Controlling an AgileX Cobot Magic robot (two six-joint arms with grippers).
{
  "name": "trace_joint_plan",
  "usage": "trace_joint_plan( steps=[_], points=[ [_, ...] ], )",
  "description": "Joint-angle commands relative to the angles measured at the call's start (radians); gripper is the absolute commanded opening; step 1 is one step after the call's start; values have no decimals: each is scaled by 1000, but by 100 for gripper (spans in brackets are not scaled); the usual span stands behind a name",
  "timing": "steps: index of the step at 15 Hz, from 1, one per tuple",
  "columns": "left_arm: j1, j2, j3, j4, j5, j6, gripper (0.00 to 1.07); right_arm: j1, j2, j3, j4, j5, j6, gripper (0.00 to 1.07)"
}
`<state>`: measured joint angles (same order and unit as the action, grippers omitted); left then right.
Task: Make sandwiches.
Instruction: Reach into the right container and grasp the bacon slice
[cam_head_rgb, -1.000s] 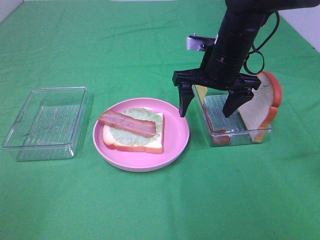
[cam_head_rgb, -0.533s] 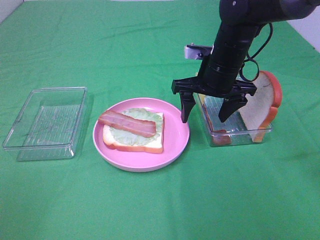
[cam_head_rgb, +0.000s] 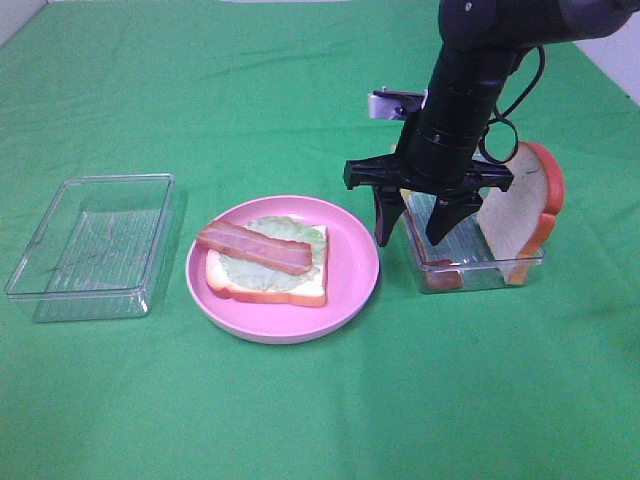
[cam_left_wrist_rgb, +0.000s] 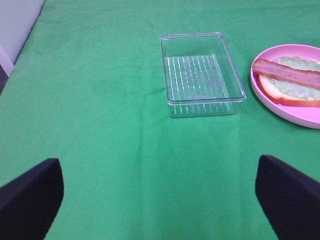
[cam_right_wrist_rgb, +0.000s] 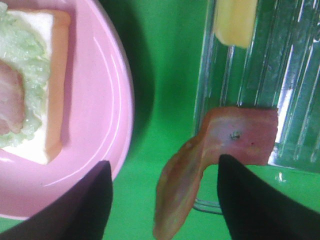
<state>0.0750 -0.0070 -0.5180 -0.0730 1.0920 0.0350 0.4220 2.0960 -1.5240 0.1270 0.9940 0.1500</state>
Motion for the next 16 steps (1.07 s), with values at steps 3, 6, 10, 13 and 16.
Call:
trace_joint_plan(
  steps=[3, 6, 10, 13, 16],
  points=[
    [0, -15, 3, -5, -15, -6, 98, -1, 3, -4, -13, 19, -12, 56],
    [0, -15, 3, -5, -15, -6, 98, -1, 3, -4, -45, 20, -12, 40],
    [0, -15, 3, -5, -15, -6, 98, -1, 3, -4, -44, 20, -12, 16],
    [0, -15, 3, -5, -15, -6, 98, -1, 3, -4, -45, 17, -10, 0],
    [0, -15, 3, -5, -15, -6, 98, -1, -6, -4, -42, 36, 11, 0]
  ],
)
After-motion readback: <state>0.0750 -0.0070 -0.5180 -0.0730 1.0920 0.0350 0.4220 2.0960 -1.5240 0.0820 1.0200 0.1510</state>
